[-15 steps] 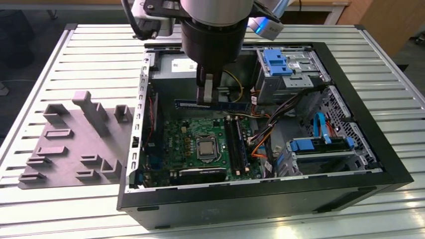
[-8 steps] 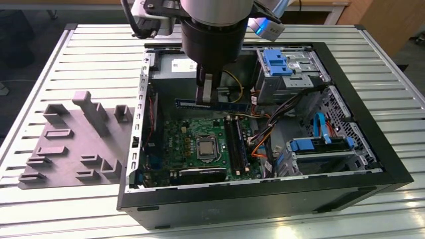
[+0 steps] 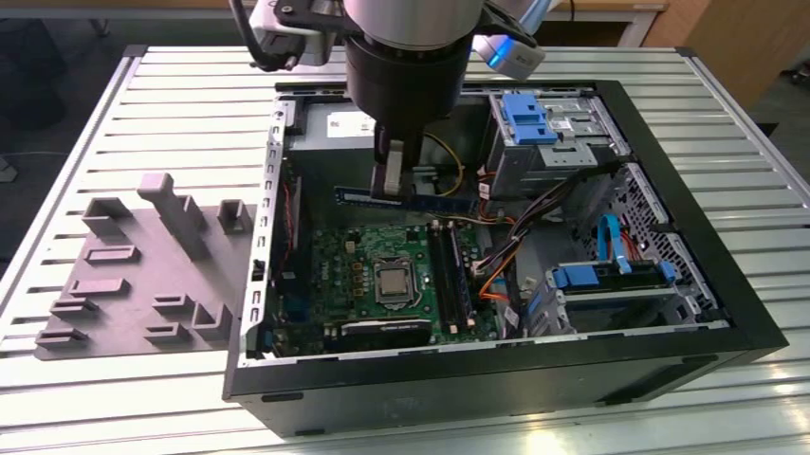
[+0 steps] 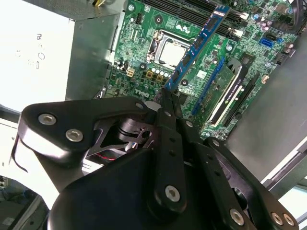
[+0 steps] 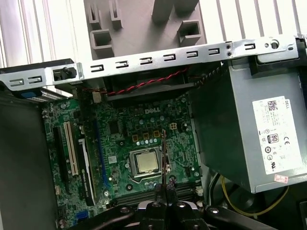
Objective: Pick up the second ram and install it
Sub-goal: 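Insert the second ram into the second slot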
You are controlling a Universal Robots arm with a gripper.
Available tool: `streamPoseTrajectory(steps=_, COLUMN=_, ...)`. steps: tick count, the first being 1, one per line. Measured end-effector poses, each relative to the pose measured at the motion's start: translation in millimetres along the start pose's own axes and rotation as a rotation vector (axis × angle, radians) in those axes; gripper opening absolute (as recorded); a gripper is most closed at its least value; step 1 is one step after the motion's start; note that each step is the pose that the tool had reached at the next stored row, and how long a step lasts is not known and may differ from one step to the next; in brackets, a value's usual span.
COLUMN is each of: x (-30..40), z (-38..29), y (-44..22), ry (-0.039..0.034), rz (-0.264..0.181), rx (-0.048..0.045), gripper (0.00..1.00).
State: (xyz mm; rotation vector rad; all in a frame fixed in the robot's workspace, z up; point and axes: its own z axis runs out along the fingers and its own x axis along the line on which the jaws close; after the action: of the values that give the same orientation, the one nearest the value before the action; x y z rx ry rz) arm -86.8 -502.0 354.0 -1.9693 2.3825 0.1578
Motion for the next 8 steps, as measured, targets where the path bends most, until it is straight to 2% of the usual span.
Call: streamPoseTrajectory(steps=8, x=0.0, z=0.0, y=0.0, ry=-0.0016, rz=0.031, rx=0.0031, gripper=0.11)
